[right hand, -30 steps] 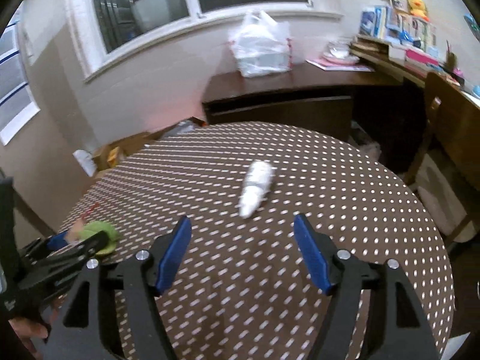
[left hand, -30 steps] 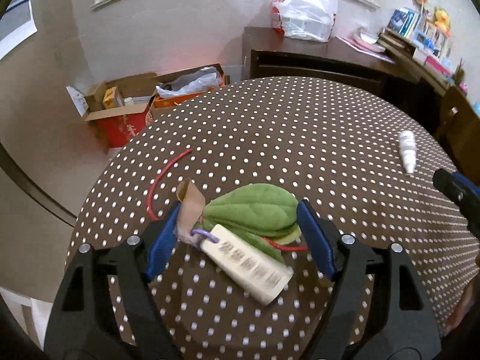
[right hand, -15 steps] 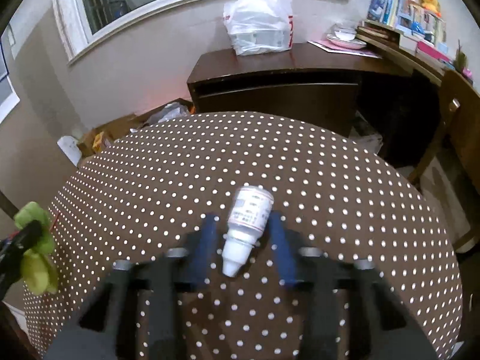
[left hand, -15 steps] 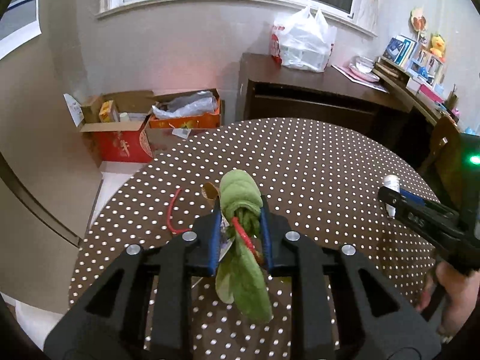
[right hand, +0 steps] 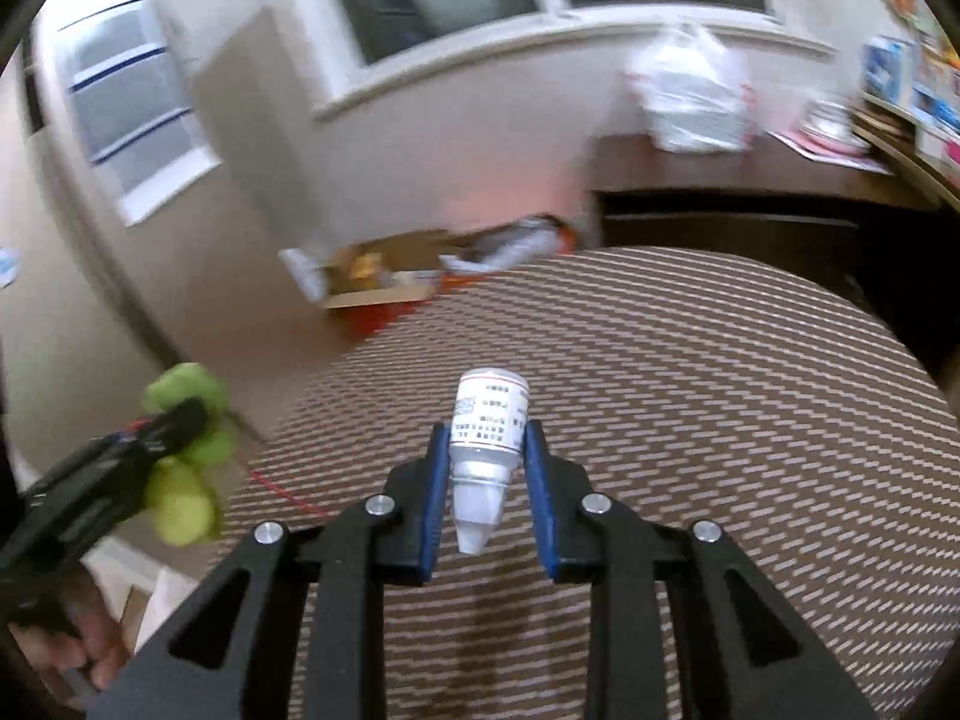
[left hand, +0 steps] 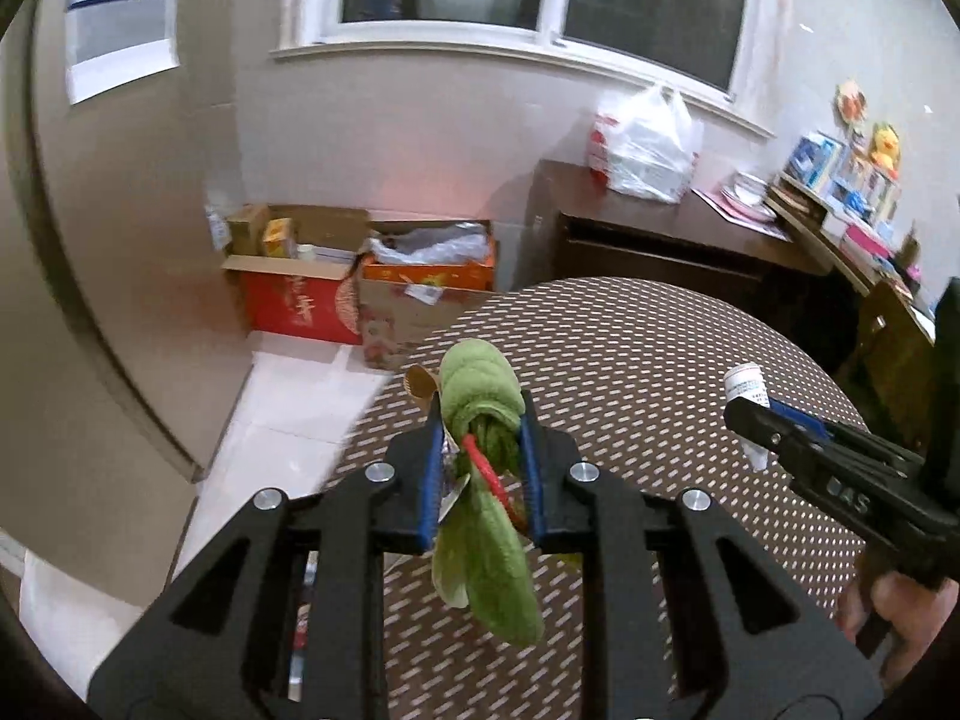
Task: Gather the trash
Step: 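Carry the leaf item and white bottle over the bucket and open the left gripper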
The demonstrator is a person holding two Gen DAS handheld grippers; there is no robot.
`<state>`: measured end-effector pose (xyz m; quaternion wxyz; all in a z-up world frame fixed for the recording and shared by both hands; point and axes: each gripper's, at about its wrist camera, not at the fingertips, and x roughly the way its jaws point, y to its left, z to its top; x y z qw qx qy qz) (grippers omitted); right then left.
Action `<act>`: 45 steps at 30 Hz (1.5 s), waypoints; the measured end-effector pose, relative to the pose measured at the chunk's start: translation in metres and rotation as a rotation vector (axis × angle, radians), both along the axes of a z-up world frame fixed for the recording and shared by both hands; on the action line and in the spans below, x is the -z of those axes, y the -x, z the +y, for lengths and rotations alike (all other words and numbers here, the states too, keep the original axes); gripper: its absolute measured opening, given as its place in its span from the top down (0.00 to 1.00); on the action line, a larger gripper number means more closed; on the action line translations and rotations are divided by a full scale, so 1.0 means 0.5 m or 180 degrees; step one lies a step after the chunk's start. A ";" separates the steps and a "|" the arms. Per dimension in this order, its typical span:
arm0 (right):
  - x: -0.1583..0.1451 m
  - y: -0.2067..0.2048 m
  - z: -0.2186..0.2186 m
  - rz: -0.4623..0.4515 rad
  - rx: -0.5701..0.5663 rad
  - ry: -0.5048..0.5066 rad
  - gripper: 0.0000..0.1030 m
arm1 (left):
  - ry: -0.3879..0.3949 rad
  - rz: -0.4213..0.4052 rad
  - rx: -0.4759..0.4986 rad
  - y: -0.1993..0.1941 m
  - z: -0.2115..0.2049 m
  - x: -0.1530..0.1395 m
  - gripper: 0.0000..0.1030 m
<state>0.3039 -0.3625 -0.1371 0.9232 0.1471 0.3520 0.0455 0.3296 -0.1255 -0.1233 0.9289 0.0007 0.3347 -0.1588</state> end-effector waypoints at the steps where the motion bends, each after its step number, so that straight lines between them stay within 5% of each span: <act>1: -0.010 0.006 0.029 -0.0034 -0.0097 -0.0032 0.76 | 0.0016 -0.0009 -0.0064 0.012 0.032 -0.005 0.79; 11: -0.049 0.050 0.314 -0.0132 -0.0871 -0.0135 0.76 | 0.0135 -0.0026 -0.0512 0.098 0.271 -0.008 0.79; 20: -0.014 0.047 0.518 -0.0014 -0.1299 -0.0108 0.76 | 0.0145 0.0230 -0.0838 0.112 0.446 0.060 0.79; 28: 0.031 0.028 0.590 0.0074 -0.1350 -0.0061 0.76 | 0.0209 0.0418 -0.0904 0.074 0.507 0.124 0.76; 29: 0.036 0.023 0.594 0.0077 -0.1333 -0.0060 0.76 | 0.0229 0.0433 -0.0901 0.068 0.511 0.130 0.70; 30: 0.040 0.020 0.597 0.0083 -0.1324 -0.0058 0.76 | 0.0239 0.0458 -0.0902 0.059 0.513 0.135 0.45; 31: 0.045 0.019 0.596 0.0093 -0.1318 -0.0059 0.76 | 0.0223 0.0484 -0.0921 0.054 0.512 0.141 0.37; 45: 0.079 0.007 0.632 0.0192 -0.1329 0.0005 0.76 | 0.0354 0.0618 -0.1146 0.060 0.563 0.180 0.34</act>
